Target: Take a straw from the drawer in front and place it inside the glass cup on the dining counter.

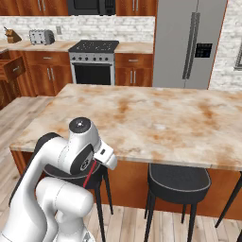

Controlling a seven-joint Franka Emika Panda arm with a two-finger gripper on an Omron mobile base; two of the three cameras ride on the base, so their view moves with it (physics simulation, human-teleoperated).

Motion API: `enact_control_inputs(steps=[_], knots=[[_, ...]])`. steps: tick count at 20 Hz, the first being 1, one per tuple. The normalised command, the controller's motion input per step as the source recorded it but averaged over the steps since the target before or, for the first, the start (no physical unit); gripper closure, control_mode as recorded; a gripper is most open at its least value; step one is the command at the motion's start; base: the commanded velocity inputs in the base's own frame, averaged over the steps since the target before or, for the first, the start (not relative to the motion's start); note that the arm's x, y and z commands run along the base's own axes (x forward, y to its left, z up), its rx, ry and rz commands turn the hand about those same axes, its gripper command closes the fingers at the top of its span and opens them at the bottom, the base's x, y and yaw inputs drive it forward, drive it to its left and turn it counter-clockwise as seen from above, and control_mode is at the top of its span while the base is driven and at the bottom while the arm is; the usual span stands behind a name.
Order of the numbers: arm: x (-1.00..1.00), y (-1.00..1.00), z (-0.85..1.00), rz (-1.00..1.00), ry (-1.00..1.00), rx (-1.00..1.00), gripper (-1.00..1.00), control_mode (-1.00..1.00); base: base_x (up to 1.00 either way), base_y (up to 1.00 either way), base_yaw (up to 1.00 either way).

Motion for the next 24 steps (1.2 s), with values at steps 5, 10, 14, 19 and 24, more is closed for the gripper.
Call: enact_control_inputs(steps=[5, 10, 14, 19, 24], knots=[[0.0, 0.0, 0.0, 0.0, 0.0, 0.0, 1.0, 1.0, 0.56, -0.03, 0.22], [0.0, 0.0, 0.0, 0.0, 0.0, 0.0, 1.0, 1.0, 0.57, 0.0, 0.05], [0.0, 0.0, 0.0, 0.0, 0.0, 0.0, 1.0, 1.0, 0.56, 0.0, 0.02], [0.13, 0.0, 0.1, 0.07, 0.0, 0.05, 1.0, -1.0, 0.27, 0.0, 0.06], [0.13, -0.09, 0.37, 0.31, -0.04, 0.16, 1.0, -1.0, 0.0, 0.0, 0.0]])
